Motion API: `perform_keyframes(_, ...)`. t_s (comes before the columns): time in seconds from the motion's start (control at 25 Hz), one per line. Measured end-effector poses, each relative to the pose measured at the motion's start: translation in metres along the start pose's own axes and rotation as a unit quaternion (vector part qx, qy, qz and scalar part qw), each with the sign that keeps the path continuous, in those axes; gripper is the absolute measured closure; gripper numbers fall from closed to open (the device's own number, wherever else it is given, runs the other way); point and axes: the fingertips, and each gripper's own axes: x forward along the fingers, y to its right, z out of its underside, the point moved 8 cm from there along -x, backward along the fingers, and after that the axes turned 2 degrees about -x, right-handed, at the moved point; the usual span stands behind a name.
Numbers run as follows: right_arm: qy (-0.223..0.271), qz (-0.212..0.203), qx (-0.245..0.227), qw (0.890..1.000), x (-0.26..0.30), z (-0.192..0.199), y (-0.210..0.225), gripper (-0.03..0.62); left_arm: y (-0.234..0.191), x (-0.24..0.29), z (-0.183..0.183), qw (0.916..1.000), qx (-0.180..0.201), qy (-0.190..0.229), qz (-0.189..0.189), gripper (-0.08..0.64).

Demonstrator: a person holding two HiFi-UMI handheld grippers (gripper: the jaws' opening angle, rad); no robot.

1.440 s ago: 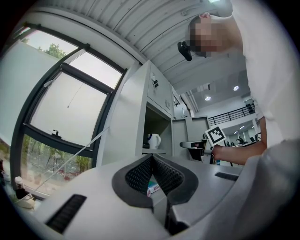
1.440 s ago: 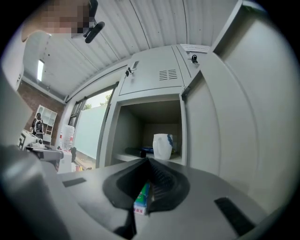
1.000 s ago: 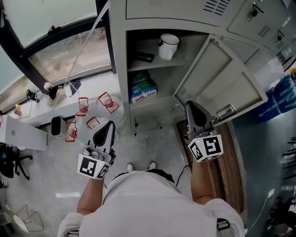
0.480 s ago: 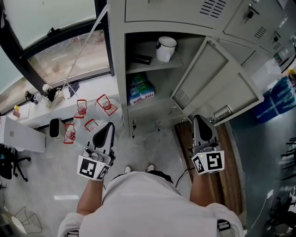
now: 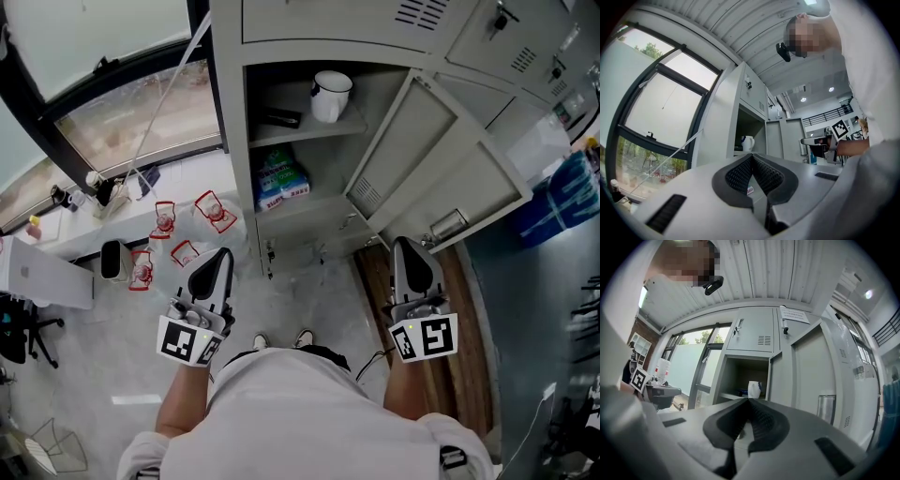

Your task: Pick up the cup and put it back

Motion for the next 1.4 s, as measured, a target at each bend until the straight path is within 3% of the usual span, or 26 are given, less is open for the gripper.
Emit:
perform_keyframes(0.52, 0.004, -0.026, 0.007, 1.000, 0.002, 0.001, -0.009, 0.575, 0.003, -0.020, 0.001, 0.9997, 0.000, -0.006, -0.024, 0.540)
perform_keyframes(1.4, 0.000, -0.033, 0.005, 0.999, -0.002, 0.004, -0.003, 0.575, 0.012, -0.012, 0.005, 0.9997, 0.000, -0.014, -0.019, 0.540)
